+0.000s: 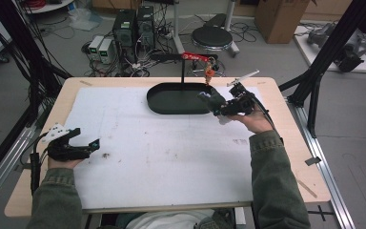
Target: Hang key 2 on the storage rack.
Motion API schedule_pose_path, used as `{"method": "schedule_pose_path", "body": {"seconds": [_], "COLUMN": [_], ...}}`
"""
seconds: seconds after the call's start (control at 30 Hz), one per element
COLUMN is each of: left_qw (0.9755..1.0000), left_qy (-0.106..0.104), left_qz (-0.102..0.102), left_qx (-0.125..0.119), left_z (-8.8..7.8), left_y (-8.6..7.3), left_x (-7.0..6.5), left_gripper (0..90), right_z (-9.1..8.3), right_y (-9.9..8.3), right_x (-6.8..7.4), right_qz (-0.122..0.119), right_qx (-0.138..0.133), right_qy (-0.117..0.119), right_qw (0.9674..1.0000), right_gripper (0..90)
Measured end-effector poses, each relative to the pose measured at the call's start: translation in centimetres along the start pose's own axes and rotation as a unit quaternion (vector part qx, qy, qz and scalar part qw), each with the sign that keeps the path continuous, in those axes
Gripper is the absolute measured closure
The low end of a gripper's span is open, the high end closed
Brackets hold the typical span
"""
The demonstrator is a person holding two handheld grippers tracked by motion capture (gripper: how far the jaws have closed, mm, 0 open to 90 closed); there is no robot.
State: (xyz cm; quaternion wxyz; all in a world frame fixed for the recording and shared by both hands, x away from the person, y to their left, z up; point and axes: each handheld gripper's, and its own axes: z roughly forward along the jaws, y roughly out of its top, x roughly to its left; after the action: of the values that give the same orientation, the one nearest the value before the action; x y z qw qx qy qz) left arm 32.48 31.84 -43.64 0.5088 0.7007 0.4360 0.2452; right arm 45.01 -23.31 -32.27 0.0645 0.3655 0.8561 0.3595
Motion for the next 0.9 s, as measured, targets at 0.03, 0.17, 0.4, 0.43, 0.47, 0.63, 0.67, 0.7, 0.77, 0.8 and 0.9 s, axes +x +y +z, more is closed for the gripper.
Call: {"method": "schedule_pose_path", "body": {"seconds": [0.03,0.17,0.4,0.43,0.47,0.63,0.67,0.7,0.77,0.8,0.9], "left_qw": [1.0,1.0,1.0,1.0,1.0,1.0,1.0,1.0,1.0,1.0,1.0], "left_qy": [0.0,0.001,0.0,0.0,0.001,0.001,0.001,0.0,0.001,0.0,0.0], "left_qz": [0.001,0.001,0.0,0.0,0.001,-0.001,0.0,0.0,0.0,0.0,0.002], "left_qx": [0.0,0.0,0.0,0.0,-0.001,-0.001,-0.001,-0.001,-0.002,-0.001,-0.001], "left_z": [0.0,0.0,0.0,0.0,0.0,0.0,0.0,0.0,0.0,0.0,0.0], "left_y": [0.0,0.0,0.0,0.0,0.0,0.0,0.0,0.0,0.0,0.0,0.0], "left_x": [0.0,0.0,0.0,0.0,0.0,0.0,0.0,0.0,0.0,0.0,0.0], "left_gripper": [2.3,2.3,2.4,2.3,2.3,2.3,2.3,2.3,2.3,2.3,2.3], "right_z": [0.0,-0.1,-0.3,-0.3,-0.3,-0.2,-0.2,-0.2,-0.2,-0.1,0.2], "right_y": [0.3,1.0,2.1,2.3,2.4,3.5,3.7,3.9,4.1,4.1,4.1], "right_x": [-0.1,-0.4,-0.8,-0.8,-0.9,-0.9,-0.9,-0.8,-1.0,-1.2,-1.5], "right_qz": [0.004,0.012,0.017,0.021,0.019,0.013,0.011,0.011,0.018,0.018,0.018], "right_qx": [-0.003,-0.006,-0.026,-0.028,-0.027,-0.025,-0.027,-0.028,-0.039,-0.042,-0.043], "right_qy": [0.0,-0.012,-0.01,-0.009,-0.01,-0.018,-0.016,-0.017,-0.01,-0.008,-0.016], "right_qw": [1.0,0.9998,0.9995,0.9994,0.9994,0.9994,0.9994,0.9994,0.999,0.9989,0.9988], "right_gripper": [45.4,45.5,45.5,45.5,45.5,45.5,45.5,45.5,45.6,45.6,45.6]}}
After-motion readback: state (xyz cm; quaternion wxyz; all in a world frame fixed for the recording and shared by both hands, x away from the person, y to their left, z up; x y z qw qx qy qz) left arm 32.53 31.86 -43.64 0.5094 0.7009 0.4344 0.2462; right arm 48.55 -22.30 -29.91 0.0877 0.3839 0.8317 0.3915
